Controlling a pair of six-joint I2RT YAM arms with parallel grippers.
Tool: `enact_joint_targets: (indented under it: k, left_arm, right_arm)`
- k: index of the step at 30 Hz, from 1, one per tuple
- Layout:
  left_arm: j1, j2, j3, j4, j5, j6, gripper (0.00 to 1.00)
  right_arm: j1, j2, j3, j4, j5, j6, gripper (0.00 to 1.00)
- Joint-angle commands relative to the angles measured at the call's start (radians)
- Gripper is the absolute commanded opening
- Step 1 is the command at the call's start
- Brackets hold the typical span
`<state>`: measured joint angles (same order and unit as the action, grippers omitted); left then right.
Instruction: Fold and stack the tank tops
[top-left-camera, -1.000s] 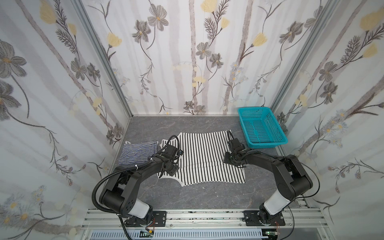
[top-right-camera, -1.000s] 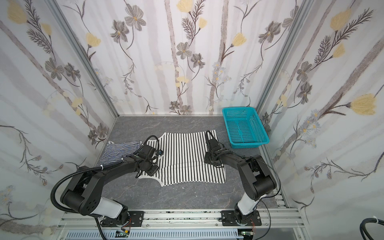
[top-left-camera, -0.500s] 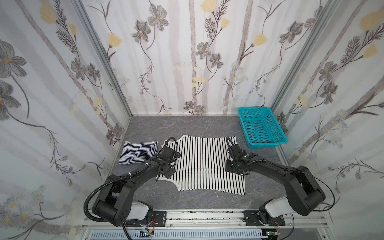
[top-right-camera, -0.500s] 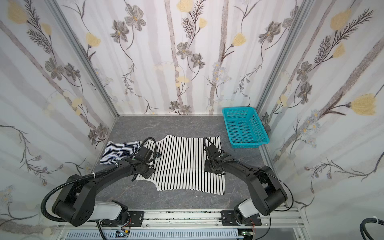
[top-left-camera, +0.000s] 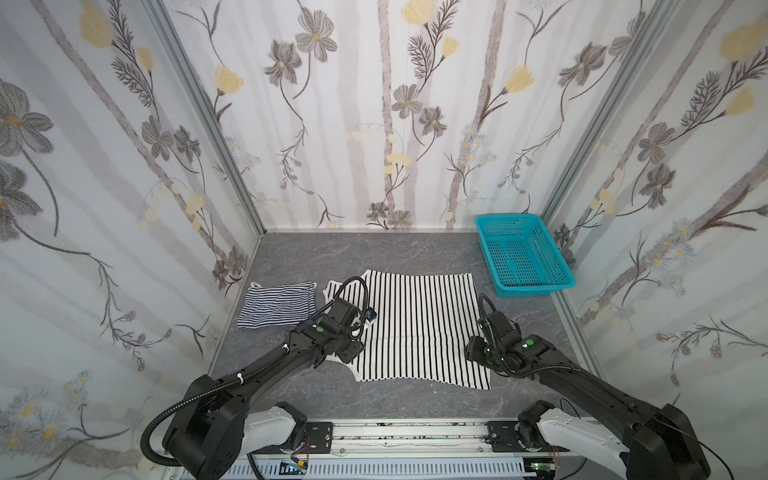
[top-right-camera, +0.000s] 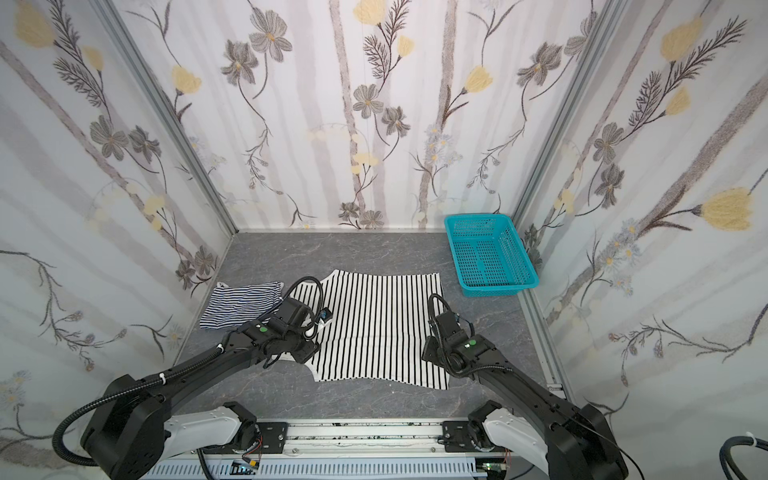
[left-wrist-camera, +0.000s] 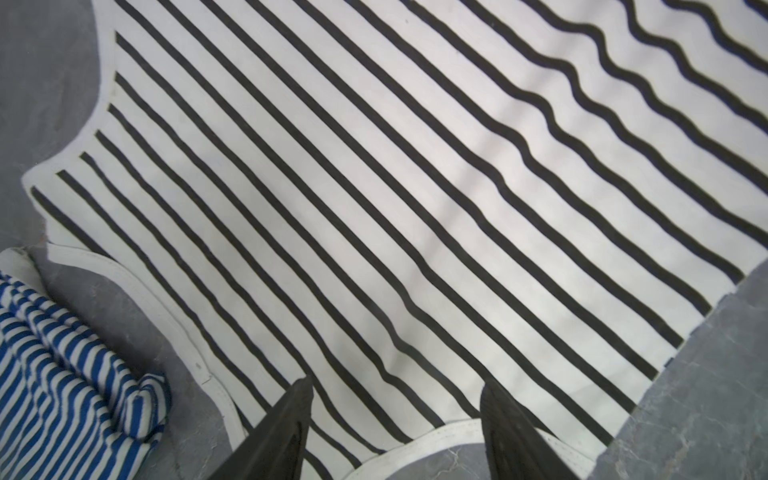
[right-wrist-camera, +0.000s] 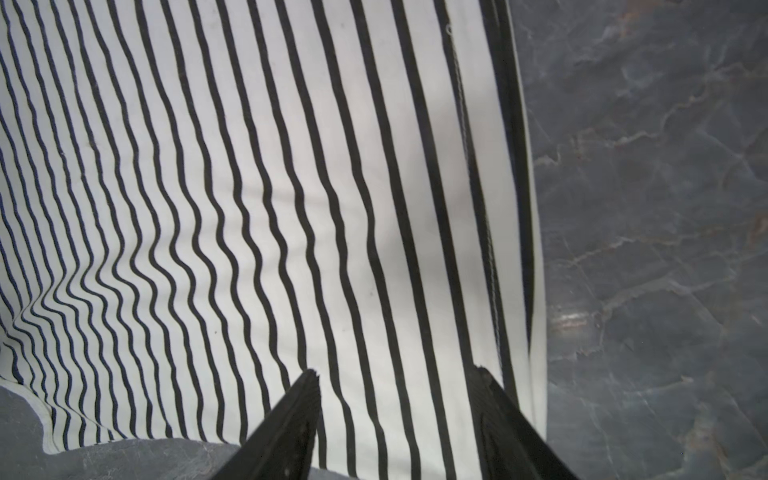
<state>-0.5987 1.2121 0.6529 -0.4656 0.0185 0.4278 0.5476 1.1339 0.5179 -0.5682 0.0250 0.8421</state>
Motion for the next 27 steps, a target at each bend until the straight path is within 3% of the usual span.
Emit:
enact_joint_targets:
  k: [1,14,27]
  left_arm:
    - [-0.043,-0.026,-0.029,-0.006,0.017,0.047,0.66]
    - [-0.179,-0.013,-0.066,-0.015,0.003,0.075,0.67]
    - [-0.180,-0.001,-0.056,-0.013,-0.013,0.084,0.66]
  right_arm:
    - [0.000,-0.091,-0.043,-0.063,0.004,0.077,0.60]
    - [0.005,-0.231,-0.172,-0.164,-0.021,0.151,0.56]
    - [0.050,-0.176,-0.190,-0.112,-0.074,0.172,0.35]
